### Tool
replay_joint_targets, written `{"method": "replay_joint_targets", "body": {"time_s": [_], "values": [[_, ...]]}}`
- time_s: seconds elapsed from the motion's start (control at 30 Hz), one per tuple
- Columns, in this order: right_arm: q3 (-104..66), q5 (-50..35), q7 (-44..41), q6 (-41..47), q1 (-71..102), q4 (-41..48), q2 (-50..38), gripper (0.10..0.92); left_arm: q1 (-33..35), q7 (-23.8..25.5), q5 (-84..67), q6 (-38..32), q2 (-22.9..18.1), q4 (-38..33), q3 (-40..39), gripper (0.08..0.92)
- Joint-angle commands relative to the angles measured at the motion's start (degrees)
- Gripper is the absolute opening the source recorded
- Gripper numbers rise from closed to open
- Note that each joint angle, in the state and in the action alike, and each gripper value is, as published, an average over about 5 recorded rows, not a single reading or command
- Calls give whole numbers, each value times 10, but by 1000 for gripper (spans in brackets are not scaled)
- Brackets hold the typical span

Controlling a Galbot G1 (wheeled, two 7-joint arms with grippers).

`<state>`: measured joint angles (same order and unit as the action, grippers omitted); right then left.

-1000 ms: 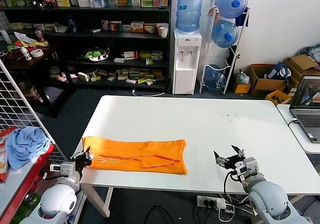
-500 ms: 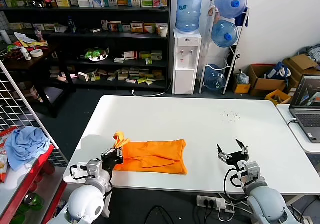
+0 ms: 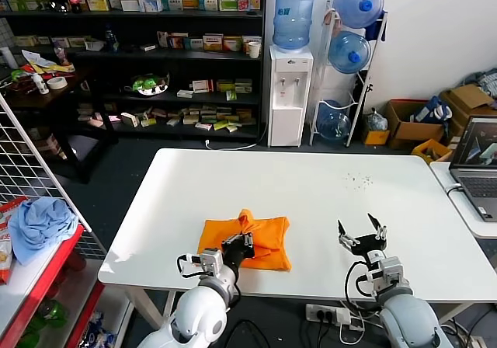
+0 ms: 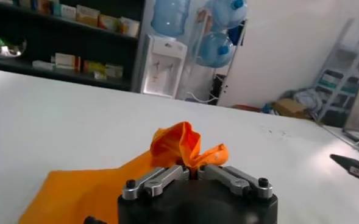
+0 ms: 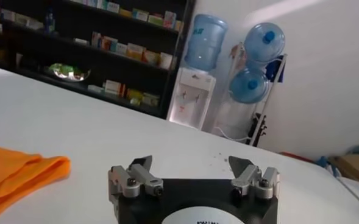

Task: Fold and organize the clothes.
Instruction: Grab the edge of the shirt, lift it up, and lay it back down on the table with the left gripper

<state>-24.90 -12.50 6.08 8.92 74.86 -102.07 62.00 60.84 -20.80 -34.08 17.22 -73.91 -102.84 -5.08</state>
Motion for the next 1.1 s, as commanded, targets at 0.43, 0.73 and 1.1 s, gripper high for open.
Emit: {"method": "replay_joint_targets", "body": {"time_s": [0.43,0.73,1.1], "values": [[10,0,0,1,-10,1,4,823,-61,31,12,-26,-88,113,-65,353],[14,-10,-1,9,-20,3,-5,823,-8,45,-33,-29,-10,16,-9,613],[16,-28,-13,17,-15,9,-16,823,46,109,-67,14,116,8,131,821]]}}
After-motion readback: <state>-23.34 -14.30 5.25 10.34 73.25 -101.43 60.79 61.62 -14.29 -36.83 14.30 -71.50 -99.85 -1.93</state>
